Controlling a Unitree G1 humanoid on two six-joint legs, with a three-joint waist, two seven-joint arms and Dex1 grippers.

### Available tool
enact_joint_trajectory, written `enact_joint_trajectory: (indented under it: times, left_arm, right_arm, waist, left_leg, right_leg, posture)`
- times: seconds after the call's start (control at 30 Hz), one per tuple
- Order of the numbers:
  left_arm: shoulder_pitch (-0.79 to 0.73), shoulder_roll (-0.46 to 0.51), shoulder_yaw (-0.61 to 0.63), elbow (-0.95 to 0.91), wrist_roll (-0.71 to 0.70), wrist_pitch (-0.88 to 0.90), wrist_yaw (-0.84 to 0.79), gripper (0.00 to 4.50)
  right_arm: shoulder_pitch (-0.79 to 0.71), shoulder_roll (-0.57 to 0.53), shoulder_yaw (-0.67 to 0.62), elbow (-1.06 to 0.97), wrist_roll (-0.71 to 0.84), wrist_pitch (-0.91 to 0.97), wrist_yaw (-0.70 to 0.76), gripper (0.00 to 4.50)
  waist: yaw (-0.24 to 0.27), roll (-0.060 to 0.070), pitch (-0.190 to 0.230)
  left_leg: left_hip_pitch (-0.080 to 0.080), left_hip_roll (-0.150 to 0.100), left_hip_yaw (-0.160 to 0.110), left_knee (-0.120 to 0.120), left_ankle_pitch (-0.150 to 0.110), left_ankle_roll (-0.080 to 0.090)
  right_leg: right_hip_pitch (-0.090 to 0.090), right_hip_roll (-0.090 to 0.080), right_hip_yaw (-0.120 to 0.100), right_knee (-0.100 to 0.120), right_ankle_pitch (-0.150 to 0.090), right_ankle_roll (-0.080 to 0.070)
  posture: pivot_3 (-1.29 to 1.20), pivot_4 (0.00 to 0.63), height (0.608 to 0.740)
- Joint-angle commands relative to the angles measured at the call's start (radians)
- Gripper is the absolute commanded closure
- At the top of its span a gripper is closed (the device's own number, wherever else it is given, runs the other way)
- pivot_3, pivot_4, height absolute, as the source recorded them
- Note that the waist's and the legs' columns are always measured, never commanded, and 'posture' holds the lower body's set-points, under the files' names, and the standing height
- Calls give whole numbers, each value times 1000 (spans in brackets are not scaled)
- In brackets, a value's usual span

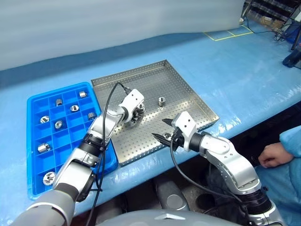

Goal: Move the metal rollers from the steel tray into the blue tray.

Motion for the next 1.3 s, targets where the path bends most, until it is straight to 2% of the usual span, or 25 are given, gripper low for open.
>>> enact_joint_trajectory:
  times: [0.03, 0.17, 0.3, 0.43, 0.57, 0.73, 0.9, 1.3]
  left_arm:
    - [41, 25, 40, -132, -50, -3, -73, 2827]
    - [96, 93, 145, -375, -145, 93, -121, 2827]
    - [188, 180, 304, -646, -244, 214, -120, 2827]
    - [354, 314, 412, -842, -141, 267, -11, 2827]
    - [530, 276, 555, -988, -158, 342, 69, 2827]
    - [664, 231, 566, -1064, -152, 368, 133, 2827]
    - [716, 231, 555, -1095, -135, 383, 180, 2827]
    - [798, 215, 555, -1107, -137, 389, 211, 2827]
  right_arm:
    - [-22, 14, -4, -7, 32, -12, 26, 800]
    - [-32, 23, -15, 33, 77, -10, 72, 800]
    - [-65, 31, -19, 65, 102, -20, 108, 800]
    - [-93, 44, 9, 102, 88, -32, 120, 800]
    - [-116, 58, 39, 142, 65, -36, 119, 800]
    - [-139, 61, 59, 152, 71, -38, 144, 800]
    - [-161, 53, 72, 161, 59, -34, 157, 800]
    - [-162, 54, 73, 156, 52, -35, 162, 800]
  waist:
    - [-2, 0, 0]
    - [-1, 1, 1]
    - [5, 1, 1]
    - [16, 2, 1]
    - [48, 2, 2]
    - [116, 1, 2]
    - [163, 1, 2]
    - [213, 0, 1]
  left_leg:
    - [0, 0, 0, 0, 0, 0]
    - [-1, 1, 0, 0, 0, 0]
    - [-1, 1, 0, 0, 0, 0]
    - [0, 1, 0, -1, 0, 0]
    - [0, 1, -1, 0, 0, 0]
    - [-1, -1, -1, 0, 0, 1]
    - [0, 0, -1, 1, 0, 0]
    - [0, 0, -1, 1, 0, 0]
  right_leg:
    - [0, 0, 0, 0, 0, 0]
    - [-2, 0, 0, 0, 2, -3]
    - [-2, -1, 0, 1, 2, -3]
    - [-1, 0, 0, 1, 2, -3]
    - [-1, -1, -1, 1, 1, -4]
    - [-1, -4, -3, 0, 1, -4]
    - [-1, -4, -7, 1, -1, -9]
    - [0, -6, -9, 1, -3, -14]
  posture:
    - [-366, 150, 740]
    - [-323, 150, 740]
    - [-271, 150, 740]
    - [-226, 150, 740]
    - [-180, 150, 740]
    - [-128, 150, 740]
    - [-122, 150, 740]
    - [-112, 150, 740]
